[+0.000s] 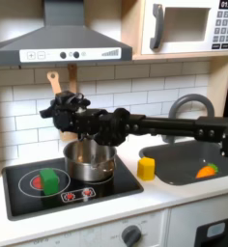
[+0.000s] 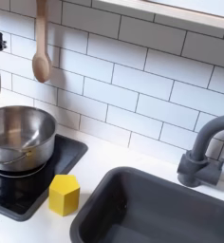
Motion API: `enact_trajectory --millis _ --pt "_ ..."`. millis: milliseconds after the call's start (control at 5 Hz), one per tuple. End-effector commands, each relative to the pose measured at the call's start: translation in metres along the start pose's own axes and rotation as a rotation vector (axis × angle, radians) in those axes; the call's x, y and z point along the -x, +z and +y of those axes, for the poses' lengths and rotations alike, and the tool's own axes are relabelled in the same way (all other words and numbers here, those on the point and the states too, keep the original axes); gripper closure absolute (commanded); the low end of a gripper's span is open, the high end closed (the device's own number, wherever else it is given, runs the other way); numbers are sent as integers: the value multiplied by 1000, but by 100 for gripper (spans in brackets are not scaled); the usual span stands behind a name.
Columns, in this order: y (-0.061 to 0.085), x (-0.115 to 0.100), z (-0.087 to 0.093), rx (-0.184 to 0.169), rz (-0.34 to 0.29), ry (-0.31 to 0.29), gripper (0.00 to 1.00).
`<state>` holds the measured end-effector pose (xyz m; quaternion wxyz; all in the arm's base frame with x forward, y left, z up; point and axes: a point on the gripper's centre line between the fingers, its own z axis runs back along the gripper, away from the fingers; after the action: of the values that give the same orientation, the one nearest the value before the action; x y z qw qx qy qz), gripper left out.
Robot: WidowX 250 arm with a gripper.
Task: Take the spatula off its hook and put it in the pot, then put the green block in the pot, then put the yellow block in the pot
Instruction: 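Take the spatula off its hook and put it in the pot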
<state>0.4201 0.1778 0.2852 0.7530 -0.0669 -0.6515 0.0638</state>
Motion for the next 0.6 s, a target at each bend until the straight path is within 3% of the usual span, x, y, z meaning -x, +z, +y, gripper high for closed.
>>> enact_trajectory --millis 0,400 --pt "-4 18 -12 22 20 -17 100" --pt "3 35 -19 31 42 -32 100"
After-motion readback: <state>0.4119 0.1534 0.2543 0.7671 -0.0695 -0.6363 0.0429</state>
